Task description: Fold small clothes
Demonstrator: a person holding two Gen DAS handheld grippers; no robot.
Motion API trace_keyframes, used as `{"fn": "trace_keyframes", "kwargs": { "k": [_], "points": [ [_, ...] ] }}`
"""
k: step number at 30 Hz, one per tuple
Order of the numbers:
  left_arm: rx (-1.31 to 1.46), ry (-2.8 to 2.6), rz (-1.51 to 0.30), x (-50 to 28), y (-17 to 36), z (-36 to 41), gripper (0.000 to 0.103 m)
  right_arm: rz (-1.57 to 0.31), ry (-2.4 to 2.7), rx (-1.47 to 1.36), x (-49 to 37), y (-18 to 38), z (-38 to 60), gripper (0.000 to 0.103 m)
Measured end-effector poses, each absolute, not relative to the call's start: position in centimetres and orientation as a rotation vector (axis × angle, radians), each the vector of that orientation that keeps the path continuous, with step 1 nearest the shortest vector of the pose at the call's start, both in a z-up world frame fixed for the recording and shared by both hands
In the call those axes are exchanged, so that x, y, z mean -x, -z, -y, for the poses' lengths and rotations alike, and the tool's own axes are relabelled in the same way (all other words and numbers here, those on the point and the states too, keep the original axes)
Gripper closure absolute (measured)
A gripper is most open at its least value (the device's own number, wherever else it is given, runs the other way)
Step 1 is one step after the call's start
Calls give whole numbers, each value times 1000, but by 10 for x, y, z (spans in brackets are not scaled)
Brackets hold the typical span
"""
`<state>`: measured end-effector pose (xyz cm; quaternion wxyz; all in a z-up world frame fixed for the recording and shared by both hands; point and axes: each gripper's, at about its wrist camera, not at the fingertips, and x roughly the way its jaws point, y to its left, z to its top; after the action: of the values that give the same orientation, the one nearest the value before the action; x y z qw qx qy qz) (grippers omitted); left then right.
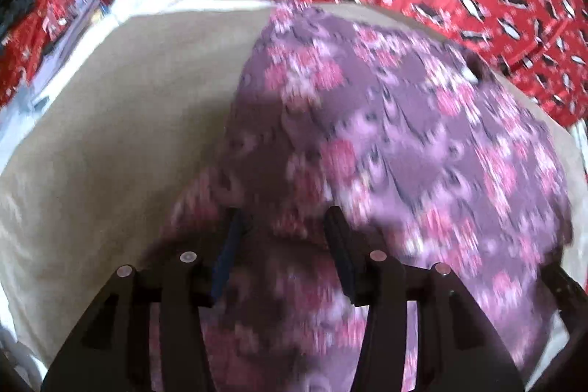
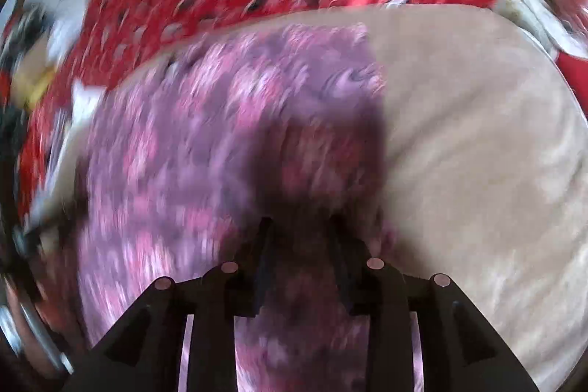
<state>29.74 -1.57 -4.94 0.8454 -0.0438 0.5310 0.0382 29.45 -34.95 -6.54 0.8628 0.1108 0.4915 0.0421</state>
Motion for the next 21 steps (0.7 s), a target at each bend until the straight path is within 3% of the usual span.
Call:
{"fn": "trace_keyframes", "kwargs": {
  "k": [2,10,21],
  "points": [
    [91,-33,-1193,-286,51,13,50,-1114,-114,-188,-285,64,343,66],
    [13,40,-1389,-198,48,-27,50,-1286,-208,-35,-193,60,319,61],
    [85,25,-1499,-88,70,-118,50,-1231,-100,-270,-37,65,391,54]
  ]
}}
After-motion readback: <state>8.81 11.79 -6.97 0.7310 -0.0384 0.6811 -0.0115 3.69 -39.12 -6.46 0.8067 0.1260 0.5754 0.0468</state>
